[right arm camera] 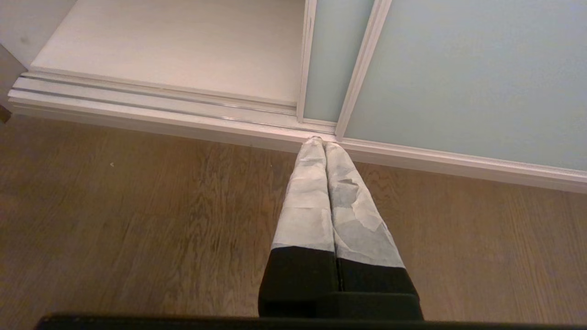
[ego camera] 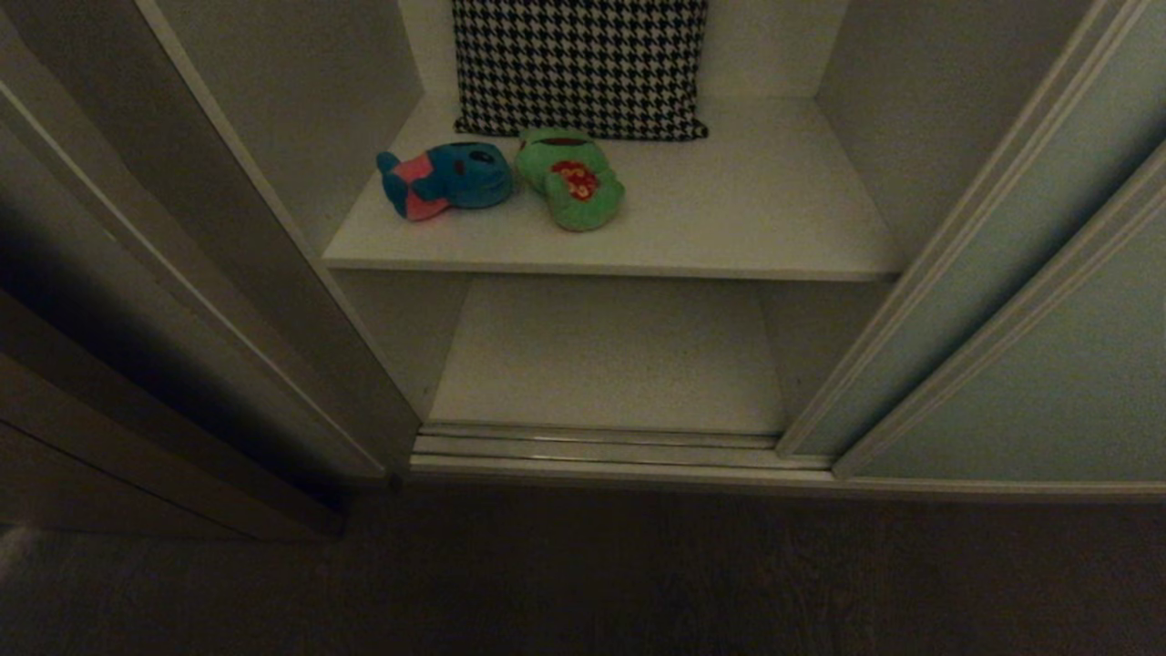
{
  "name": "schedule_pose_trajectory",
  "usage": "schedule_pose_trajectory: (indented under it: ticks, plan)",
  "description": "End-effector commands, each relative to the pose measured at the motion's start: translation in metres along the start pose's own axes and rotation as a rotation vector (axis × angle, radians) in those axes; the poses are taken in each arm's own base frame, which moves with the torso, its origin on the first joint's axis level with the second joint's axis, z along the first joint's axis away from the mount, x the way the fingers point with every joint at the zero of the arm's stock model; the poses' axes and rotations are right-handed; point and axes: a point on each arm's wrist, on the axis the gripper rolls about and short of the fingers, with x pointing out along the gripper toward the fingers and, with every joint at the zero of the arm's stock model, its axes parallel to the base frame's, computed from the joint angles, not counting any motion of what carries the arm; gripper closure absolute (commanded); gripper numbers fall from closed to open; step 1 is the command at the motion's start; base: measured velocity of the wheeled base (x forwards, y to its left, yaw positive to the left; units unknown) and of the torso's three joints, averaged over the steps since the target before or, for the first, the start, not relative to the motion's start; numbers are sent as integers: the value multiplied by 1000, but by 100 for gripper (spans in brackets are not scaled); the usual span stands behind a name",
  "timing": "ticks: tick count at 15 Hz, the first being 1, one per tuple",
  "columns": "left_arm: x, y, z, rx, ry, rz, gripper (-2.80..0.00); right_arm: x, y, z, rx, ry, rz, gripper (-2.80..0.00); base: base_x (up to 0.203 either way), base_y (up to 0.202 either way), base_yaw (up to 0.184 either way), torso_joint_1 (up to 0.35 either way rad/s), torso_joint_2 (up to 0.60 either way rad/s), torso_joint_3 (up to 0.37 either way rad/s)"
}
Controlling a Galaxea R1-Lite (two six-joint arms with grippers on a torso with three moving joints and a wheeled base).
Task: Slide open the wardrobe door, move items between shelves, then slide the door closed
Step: Close the door
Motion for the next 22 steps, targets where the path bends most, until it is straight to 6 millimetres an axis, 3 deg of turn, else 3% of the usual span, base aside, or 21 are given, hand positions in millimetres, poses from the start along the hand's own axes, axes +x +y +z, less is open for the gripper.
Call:
schedule_pose_trajectory:
  ticks: [1, 22]
  plan:
    - [0, 0, 0, -19, 1, 3, 0, 0, 0, 0, -1, -2, 1, 0, 0, 0, 0, 0, 0, 0]
    - [0, 0, 0, -61, -1, 12, 0, 0, 0, 1, -15, -9, -4, 0, 0, 0, 0, 0, 0, 0]
